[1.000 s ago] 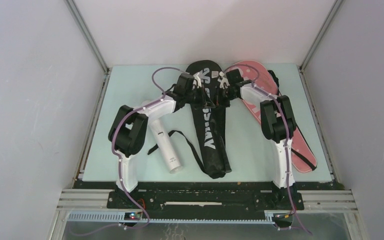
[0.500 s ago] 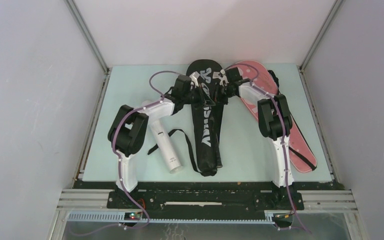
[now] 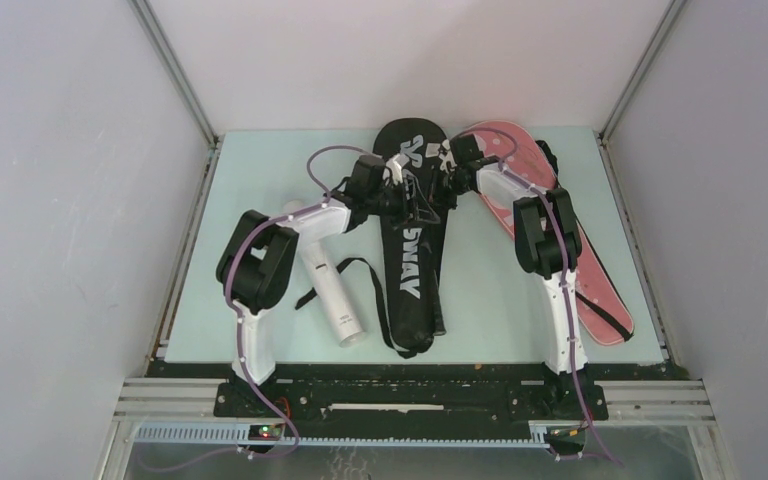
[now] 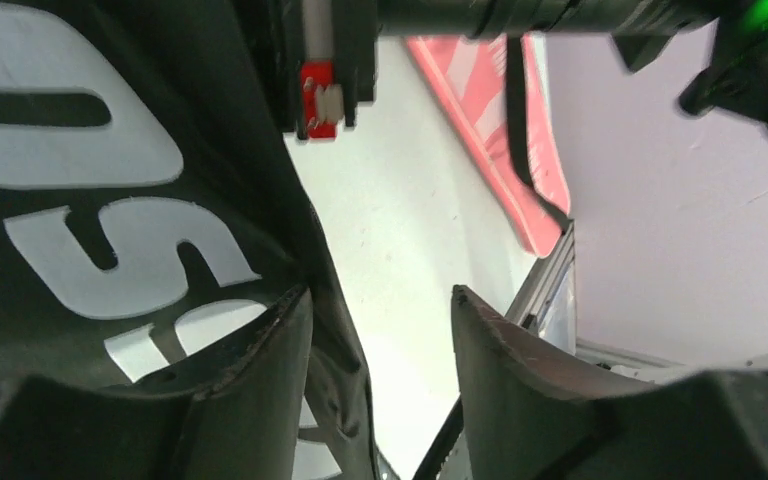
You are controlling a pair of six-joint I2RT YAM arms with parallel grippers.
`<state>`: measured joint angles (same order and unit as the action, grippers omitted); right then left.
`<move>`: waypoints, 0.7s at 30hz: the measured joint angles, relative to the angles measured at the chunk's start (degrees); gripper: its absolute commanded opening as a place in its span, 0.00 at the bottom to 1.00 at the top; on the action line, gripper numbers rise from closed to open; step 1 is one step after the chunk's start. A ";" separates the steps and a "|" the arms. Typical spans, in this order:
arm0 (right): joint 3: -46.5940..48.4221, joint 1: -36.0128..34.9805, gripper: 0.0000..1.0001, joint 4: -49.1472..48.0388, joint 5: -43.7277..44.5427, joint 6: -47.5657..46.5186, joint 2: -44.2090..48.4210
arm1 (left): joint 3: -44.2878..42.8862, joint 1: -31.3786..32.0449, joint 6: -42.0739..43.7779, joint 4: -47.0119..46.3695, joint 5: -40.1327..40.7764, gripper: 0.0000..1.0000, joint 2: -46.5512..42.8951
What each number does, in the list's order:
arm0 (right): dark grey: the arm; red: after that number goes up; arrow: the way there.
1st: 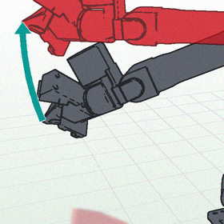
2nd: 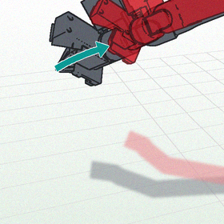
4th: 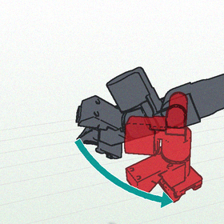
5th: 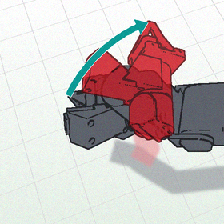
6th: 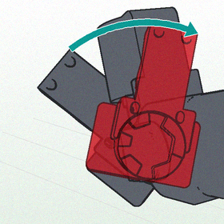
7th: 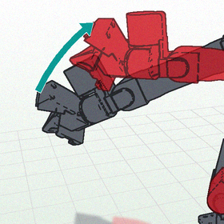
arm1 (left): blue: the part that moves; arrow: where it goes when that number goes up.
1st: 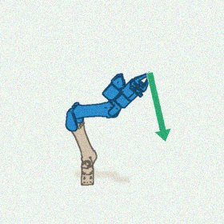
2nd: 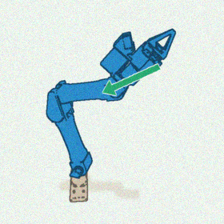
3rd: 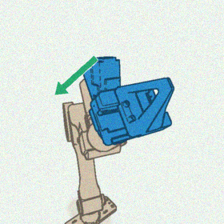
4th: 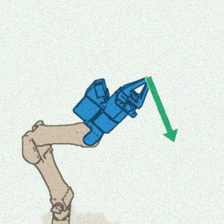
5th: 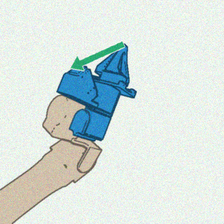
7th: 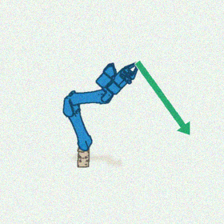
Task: Pack up the badminton gear
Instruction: Place the racket in the racket bag.
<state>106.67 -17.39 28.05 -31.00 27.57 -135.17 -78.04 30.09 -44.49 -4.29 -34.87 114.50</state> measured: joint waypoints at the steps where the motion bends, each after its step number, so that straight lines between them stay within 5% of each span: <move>1: 0.00 0.00 0.01 0.02 0.09 0.02 -0.07 | -0.07 0.20 1.62 1.75 -0.15 0.64 0.00; 11: 2.56 0.04 0.00 1.60 -1.60 3.15 -0.85 | 1.29 1.88 20.31 18.56 7.93 0.86 -6.58; 21: 3.67 0.02 0.00 1.75 -3.72 5.86 -1.57 | 4.44 10.91 27.12 25.33 24.06 0.83 -13.07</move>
<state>110.34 -17.37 29.80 -34.72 33.43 -136.75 -73.60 40.99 -17.37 21.04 -10.81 101.43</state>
